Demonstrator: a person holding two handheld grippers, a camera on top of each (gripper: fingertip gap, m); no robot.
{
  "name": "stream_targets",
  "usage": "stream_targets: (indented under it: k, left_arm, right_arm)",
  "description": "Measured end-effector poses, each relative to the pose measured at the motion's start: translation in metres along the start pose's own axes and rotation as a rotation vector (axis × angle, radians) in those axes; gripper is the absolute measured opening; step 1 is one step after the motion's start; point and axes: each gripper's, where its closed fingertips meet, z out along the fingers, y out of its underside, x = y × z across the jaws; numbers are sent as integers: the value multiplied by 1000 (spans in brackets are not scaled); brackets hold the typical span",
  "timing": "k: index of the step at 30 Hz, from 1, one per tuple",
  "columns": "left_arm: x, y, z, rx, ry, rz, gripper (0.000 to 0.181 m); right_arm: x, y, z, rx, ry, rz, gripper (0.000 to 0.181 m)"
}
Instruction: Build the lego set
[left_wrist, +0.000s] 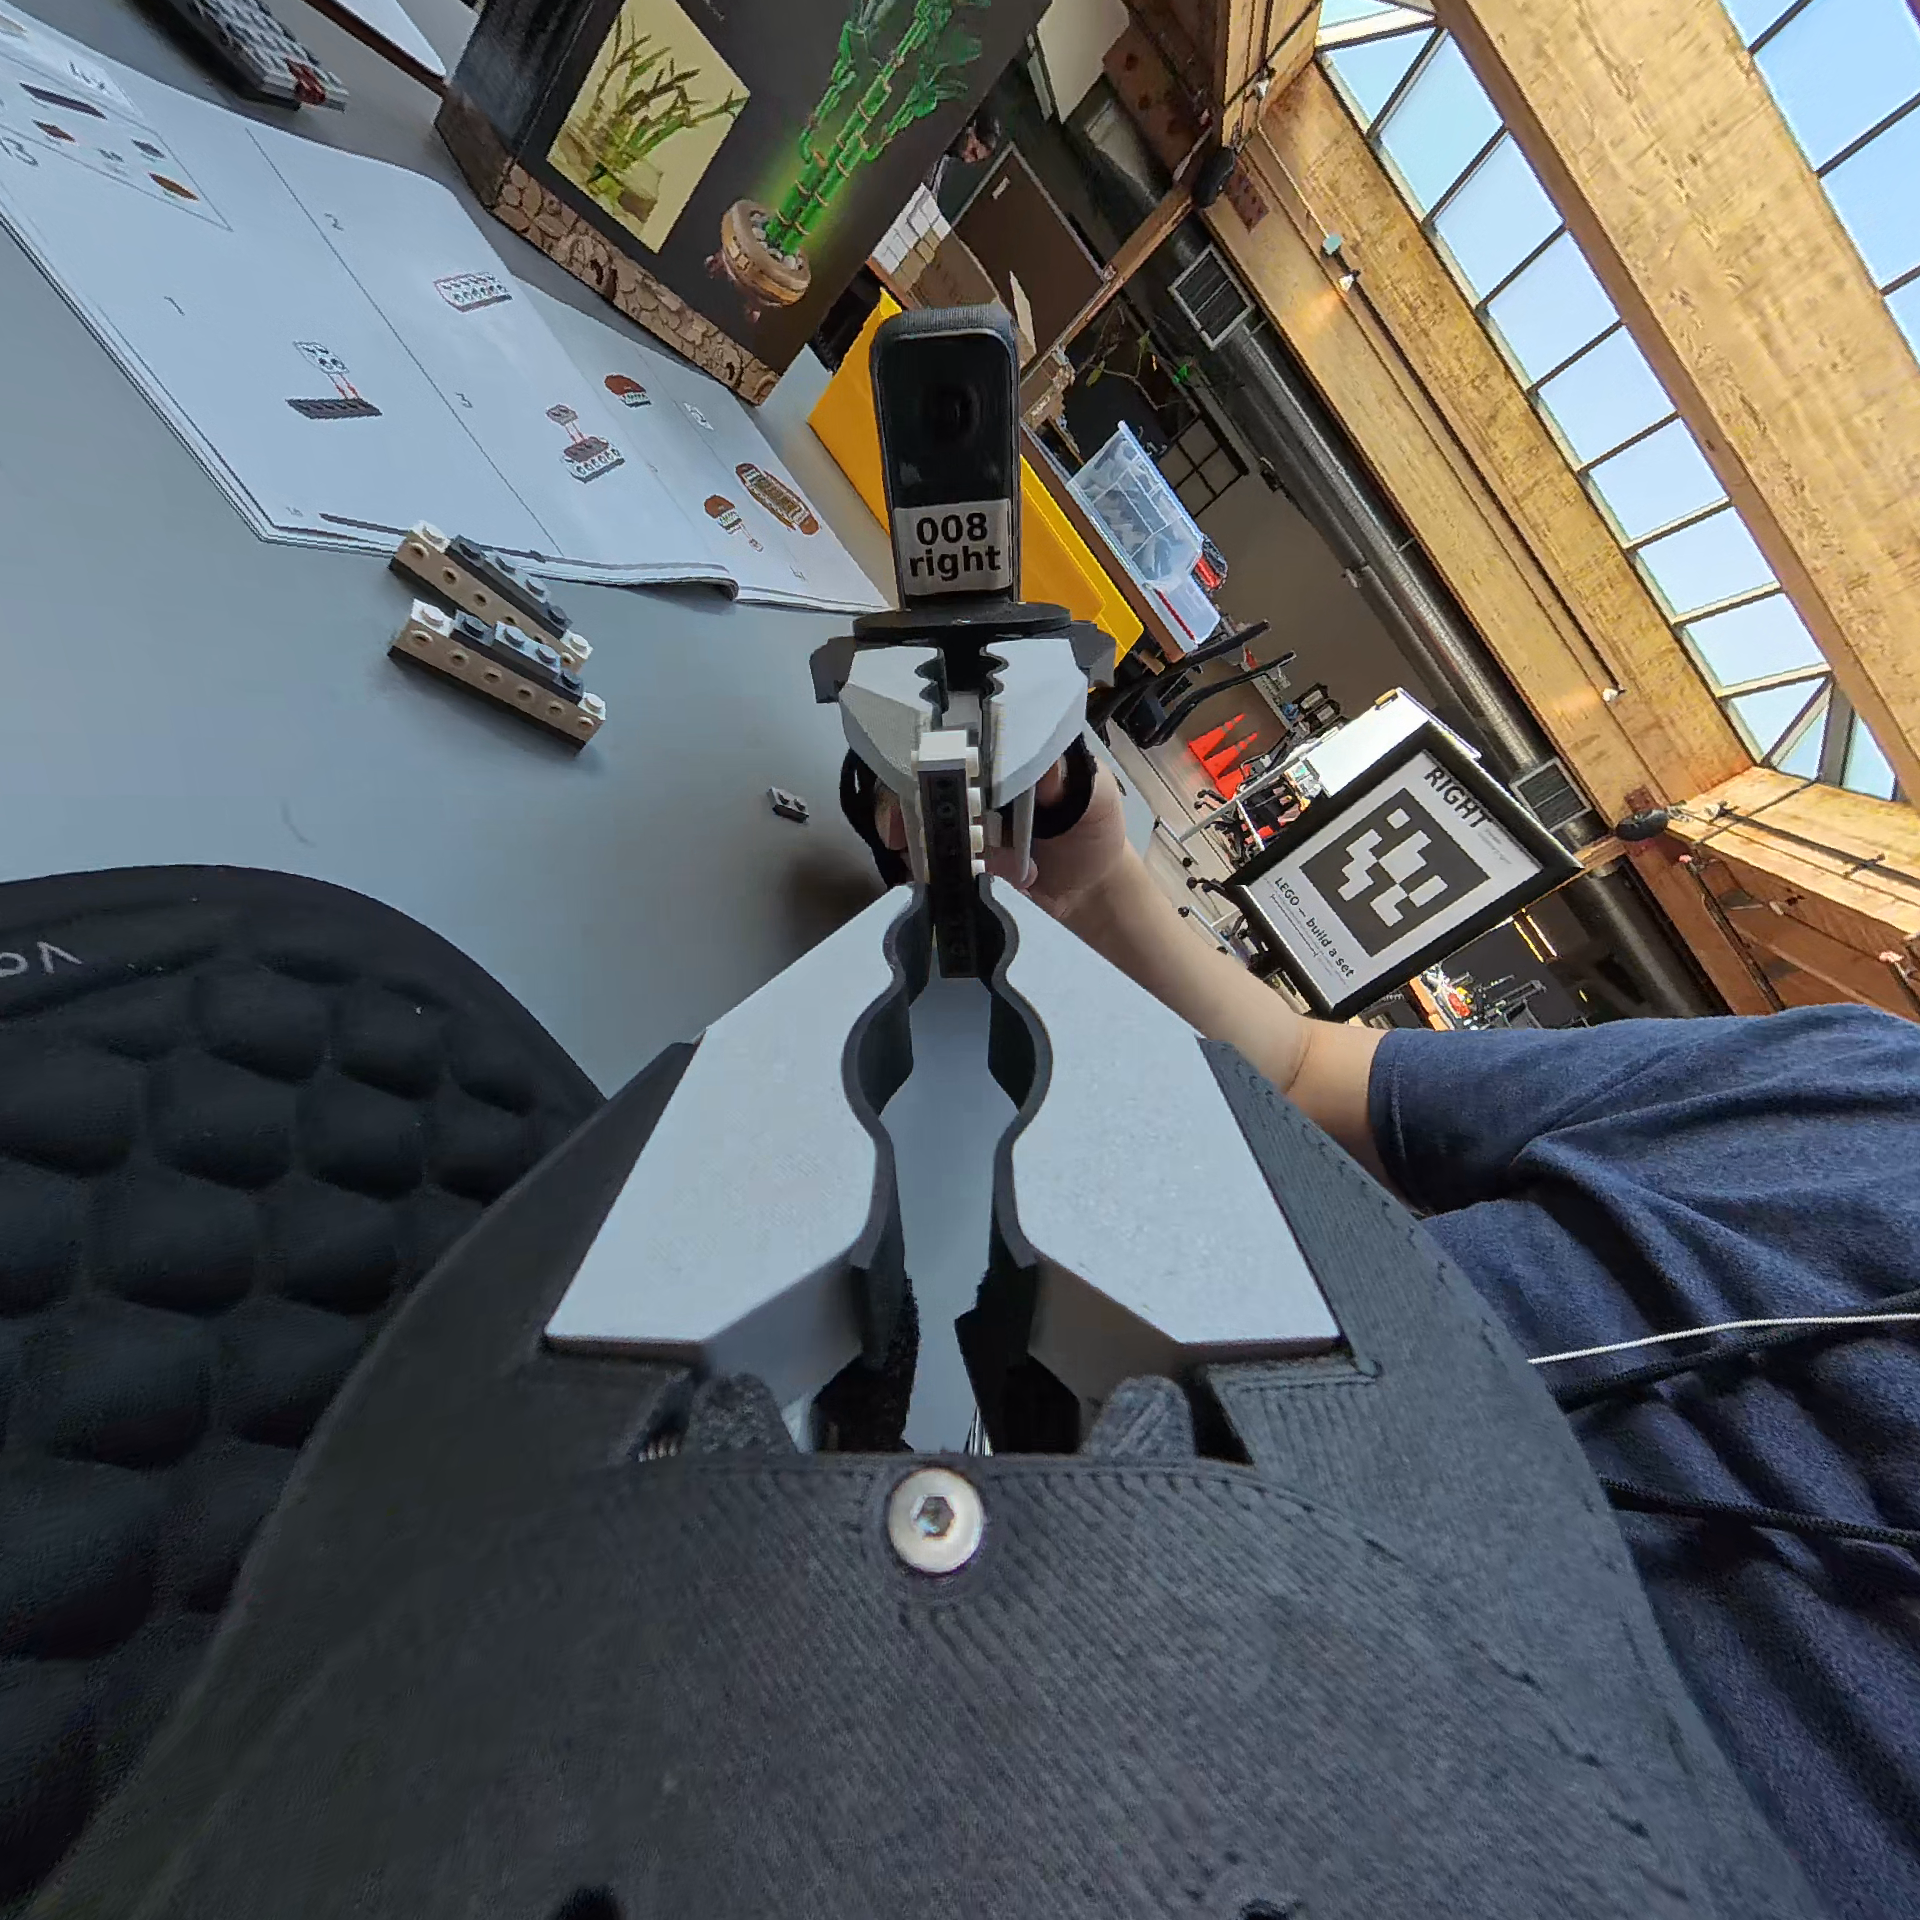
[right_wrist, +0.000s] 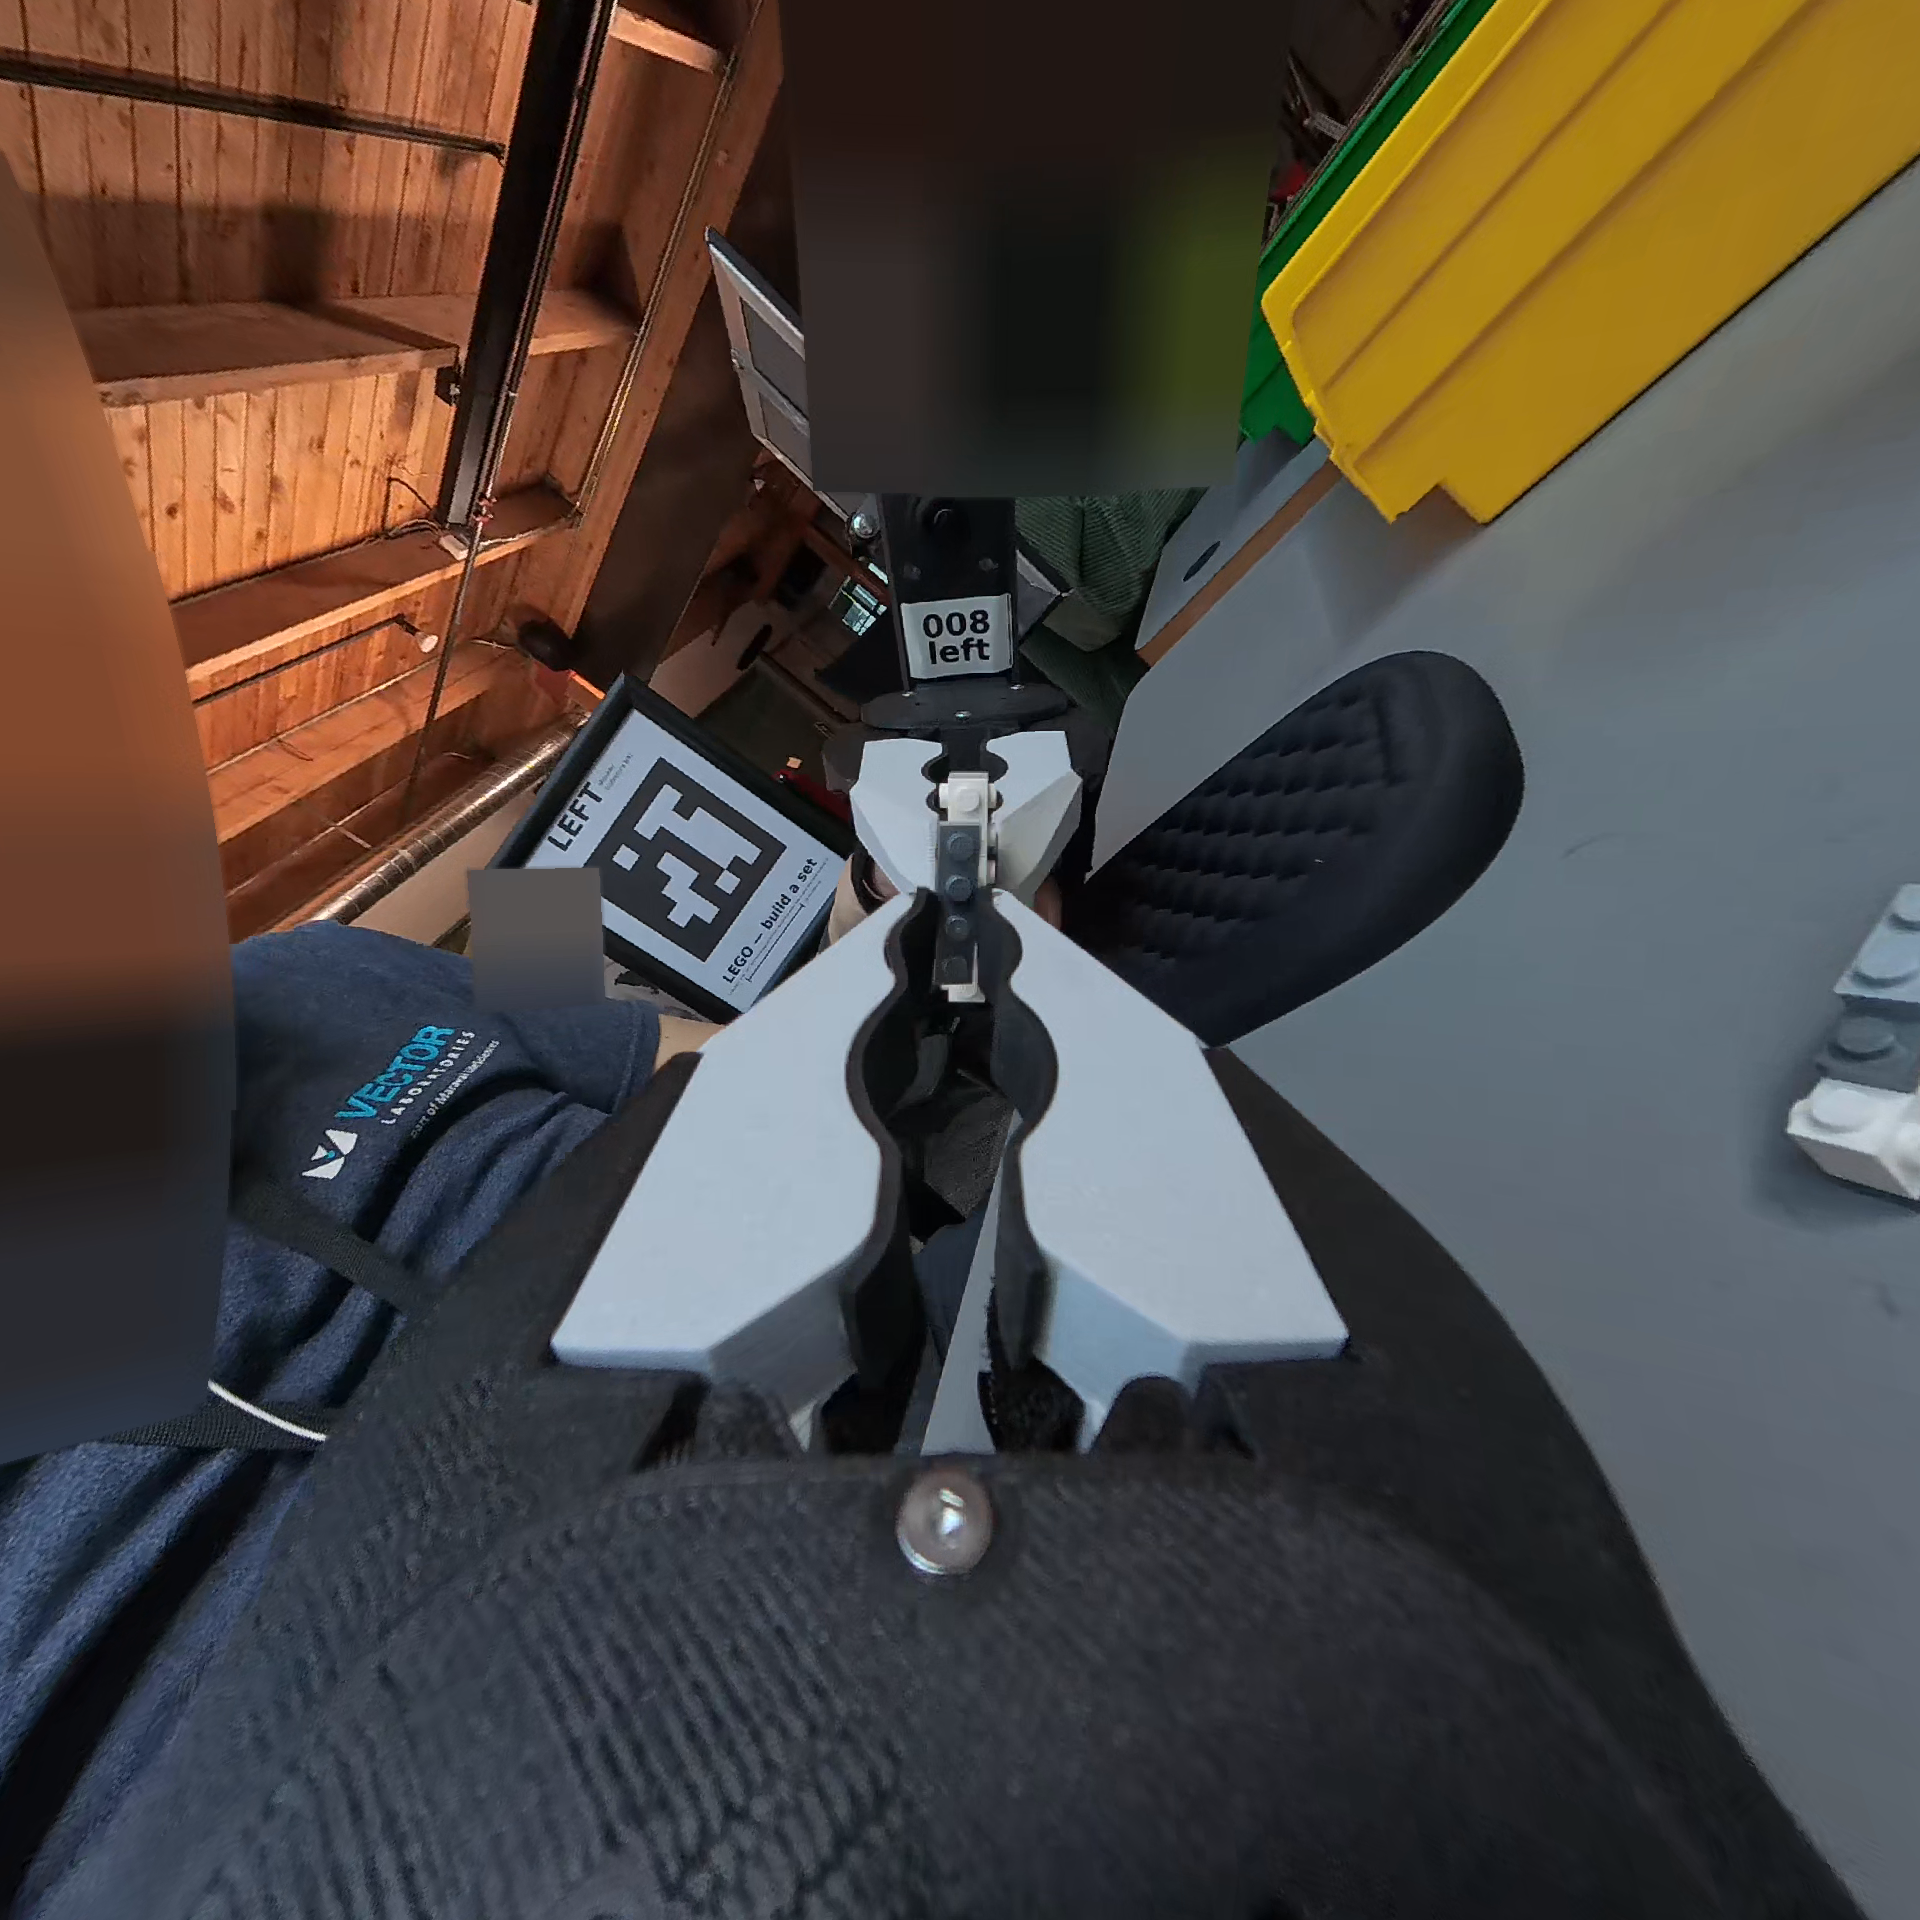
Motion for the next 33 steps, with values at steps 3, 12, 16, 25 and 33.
stream_targets:
  k: [3,12,16,25,33]
  left_arm:
    - [-2,0,1,-3,-8,-2,5]
    - [-6,4,2,-23,2,-28,5]
    - [-5,5,3,-32,16,-36,5]
    - [-8,7,3,-46,15,-61,5]
    - [-13,12,5,-74,-16,-78,5]
  right_arm:
    - [5,5,3,-16,12,36,5]
    - [3,6,6,-2,-14,64,5]
    - [11,8,3,-13,49,30,5]
    - [13,10,5,-9,22,82,5]
    - [19,14,5,-28,67,75,5]
